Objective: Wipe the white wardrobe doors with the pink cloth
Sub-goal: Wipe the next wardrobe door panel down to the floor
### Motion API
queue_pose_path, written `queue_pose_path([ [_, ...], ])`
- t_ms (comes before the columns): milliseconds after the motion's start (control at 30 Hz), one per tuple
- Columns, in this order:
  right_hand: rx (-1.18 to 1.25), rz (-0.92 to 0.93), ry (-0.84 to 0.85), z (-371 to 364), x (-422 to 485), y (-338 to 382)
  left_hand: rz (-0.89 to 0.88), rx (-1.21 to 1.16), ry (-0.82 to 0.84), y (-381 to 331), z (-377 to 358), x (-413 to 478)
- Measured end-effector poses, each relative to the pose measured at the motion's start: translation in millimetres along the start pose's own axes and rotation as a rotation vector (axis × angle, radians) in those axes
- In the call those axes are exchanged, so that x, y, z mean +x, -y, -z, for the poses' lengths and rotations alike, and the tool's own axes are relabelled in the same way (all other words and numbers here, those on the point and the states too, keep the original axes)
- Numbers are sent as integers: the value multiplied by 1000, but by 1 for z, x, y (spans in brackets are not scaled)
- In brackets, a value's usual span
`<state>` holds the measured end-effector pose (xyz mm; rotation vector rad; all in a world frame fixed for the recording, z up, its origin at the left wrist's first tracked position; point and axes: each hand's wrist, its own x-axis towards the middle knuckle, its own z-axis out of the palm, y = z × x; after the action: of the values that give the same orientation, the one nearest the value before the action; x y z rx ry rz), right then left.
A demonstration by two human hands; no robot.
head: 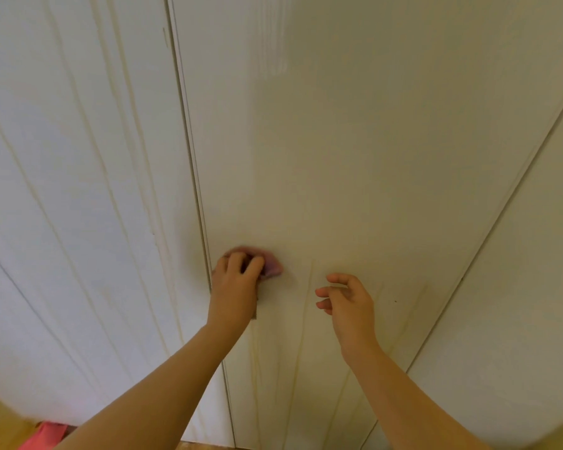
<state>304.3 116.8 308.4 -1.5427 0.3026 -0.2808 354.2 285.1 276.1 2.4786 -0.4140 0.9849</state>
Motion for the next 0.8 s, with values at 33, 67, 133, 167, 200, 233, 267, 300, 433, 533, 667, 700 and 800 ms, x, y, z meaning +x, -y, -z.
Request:
queue_pose_path([
  [33, -7, -1, 4, -1, -1, -1, -39, 29, 57, 6, -5, -12],
  [67, -13, -2, 5, 0, -2, -3, -55, 18, 97, 10, -5, -20],
  [133, -11, 5, -12, 4, -1, -2, -56, -71, 42, 4, 0, -14],
  [167, -3, 10, -30, 8, 1, -2, -27, -146, -19, -5, 4, -2],
  [200, 7, 13, -50, 10, 3, -1, 15, -177, -51, -16, 10, 9],
  [233, 15, 15, -69, 13, 4, -1, 64, -185, -92, -21, 9, 18],
  [267, 22, 16, -85, 14, 4, -1, 89, -135, -90, -22, 8, 22],
  [300, 24, 22, -98, 15, 4, -1, 111, -111, -70, -20, 3, 18],
  [433, 13, 15, -125, 25, 1, -4, -256, 141, 150, 3, -25, -27],
  [533, 26, -9, -165, 38, 6, -4, -227, 50, -7, -27, -17, 3],
  [667, 61, -35, -171, 43, 9, -4, -290, 59, -187, -55, -14, 45],
  [700, 63, -40, -163, 44, 9, -4, -372, 92, -176, -50, -22, 36],
  [800, 37, -44, -153, 50, 7, -3, -580, 174, 37, -34, -38, -4],
])
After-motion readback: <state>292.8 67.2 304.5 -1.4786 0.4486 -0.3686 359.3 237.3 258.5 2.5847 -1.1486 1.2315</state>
